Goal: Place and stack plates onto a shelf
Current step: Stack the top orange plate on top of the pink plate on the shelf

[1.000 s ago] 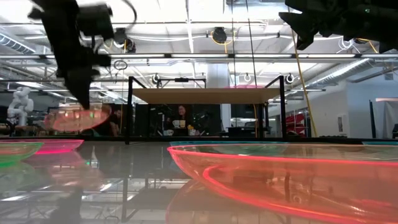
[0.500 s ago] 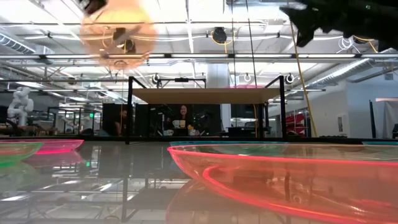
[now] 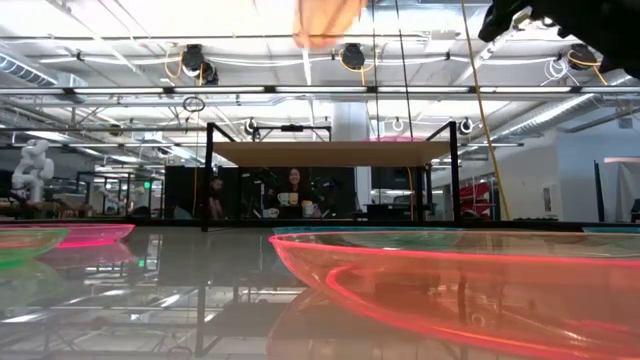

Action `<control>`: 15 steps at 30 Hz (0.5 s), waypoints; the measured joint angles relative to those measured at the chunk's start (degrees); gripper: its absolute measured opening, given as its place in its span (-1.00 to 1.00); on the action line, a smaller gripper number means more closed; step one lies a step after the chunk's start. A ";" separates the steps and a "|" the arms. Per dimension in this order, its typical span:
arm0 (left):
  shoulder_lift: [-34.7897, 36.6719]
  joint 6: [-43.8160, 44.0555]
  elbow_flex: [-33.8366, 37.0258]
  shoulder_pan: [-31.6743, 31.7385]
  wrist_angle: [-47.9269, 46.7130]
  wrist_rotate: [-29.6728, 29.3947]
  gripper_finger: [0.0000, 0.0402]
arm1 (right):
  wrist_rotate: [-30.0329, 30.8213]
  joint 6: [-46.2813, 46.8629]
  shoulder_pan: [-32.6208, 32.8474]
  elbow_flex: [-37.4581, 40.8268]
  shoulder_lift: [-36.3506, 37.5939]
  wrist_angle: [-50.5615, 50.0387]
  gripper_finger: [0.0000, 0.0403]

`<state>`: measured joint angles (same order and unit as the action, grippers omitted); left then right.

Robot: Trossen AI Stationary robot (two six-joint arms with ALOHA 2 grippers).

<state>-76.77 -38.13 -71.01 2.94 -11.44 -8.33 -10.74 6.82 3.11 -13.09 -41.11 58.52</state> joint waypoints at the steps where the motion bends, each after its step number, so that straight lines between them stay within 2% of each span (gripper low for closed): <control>1: -2.27 -1.29 -1.04 1.35 0.78 -0.08 -1.00 | 0.00 -0.13 0.00 -0.01 0.08 0.00 -0.22; 8: -17.56 -8.85 -13.05 8.64 -1.63 0.98 -1.00 | -0.02 -1.47 0.00 -0.01 0.86 0.89 -0.22; 15: -29.03 -14.86 -23.85 11.53 -5.10 1.37 -1.00 | -0.07 -1.47 0.00 -0.01 1.54 0.88 -0.22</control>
<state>-105.80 -52.99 -94.86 14.47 -16.55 -6.95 -10.81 5.34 3.11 -13.10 -39.57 59.40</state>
